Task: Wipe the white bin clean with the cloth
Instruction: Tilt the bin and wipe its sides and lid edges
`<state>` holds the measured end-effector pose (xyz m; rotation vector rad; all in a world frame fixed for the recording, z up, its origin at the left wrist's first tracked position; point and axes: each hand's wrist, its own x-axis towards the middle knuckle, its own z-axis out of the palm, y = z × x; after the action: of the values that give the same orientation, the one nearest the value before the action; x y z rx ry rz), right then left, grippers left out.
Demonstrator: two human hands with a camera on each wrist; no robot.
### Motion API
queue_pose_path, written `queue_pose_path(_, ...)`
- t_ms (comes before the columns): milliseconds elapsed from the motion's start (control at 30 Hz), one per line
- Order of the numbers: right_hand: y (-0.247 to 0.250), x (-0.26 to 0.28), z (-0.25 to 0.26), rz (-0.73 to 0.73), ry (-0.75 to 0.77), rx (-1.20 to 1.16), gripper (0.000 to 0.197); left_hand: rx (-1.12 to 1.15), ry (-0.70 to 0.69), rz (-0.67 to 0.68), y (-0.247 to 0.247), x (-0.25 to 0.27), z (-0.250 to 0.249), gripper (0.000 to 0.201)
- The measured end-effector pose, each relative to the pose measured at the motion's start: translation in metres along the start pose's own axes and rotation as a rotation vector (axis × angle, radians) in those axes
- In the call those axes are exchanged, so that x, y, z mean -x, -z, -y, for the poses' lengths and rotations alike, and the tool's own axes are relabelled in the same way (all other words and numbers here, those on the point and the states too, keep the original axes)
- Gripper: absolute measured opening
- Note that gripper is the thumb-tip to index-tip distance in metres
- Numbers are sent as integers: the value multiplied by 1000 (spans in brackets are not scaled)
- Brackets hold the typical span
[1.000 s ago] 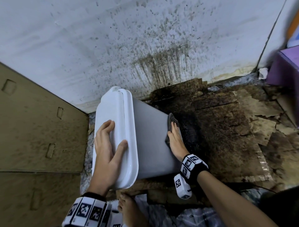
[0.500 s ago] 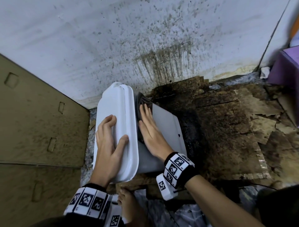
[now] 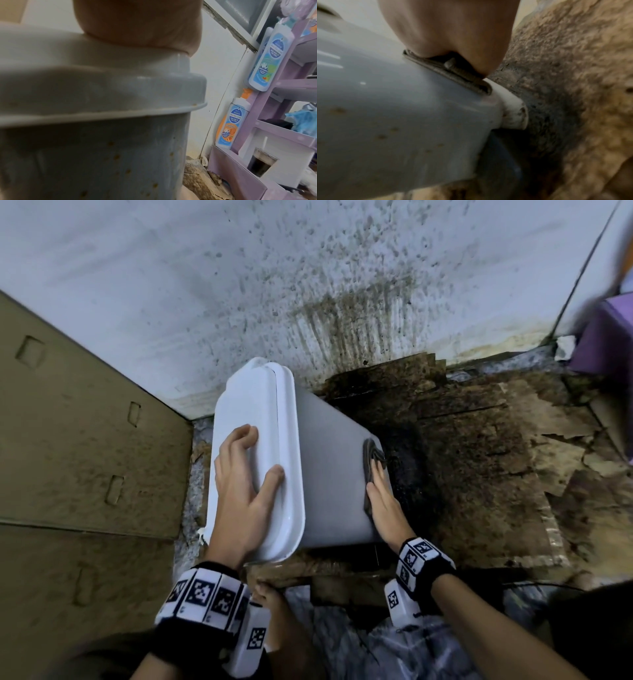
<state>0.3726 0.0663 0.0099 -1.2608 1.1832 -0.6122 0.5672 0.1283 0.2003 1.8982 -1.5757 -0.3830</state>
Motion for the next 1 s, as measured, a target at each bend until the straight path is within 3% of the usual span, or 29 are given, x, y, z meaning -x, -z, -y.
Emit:
queue_pose_path(200, -19, 19, 28, -31, 26, -94, 48, -9, -10, -11, -4, -3, -2, 63)
queue_pose_path(400, -51, 61, 89, 15, 271, -115, 48, -1, -5, -21, -2, -2, 3, 61)
queue_pose_path(600, -46, 70, 73, -24, 424, 34, 51, 1, -13, -22, -4, -2, 4, 62)
queue_pose_path(733, -40, 55, 45, -41, 343, 25, 51, 5, -8, -26, -1, -2, 5, 63)
queue_pose_path(1000, -23, 29, -13, -143, 31, -35, 48, 32, -27, -41, 1, -2, 13, 61)
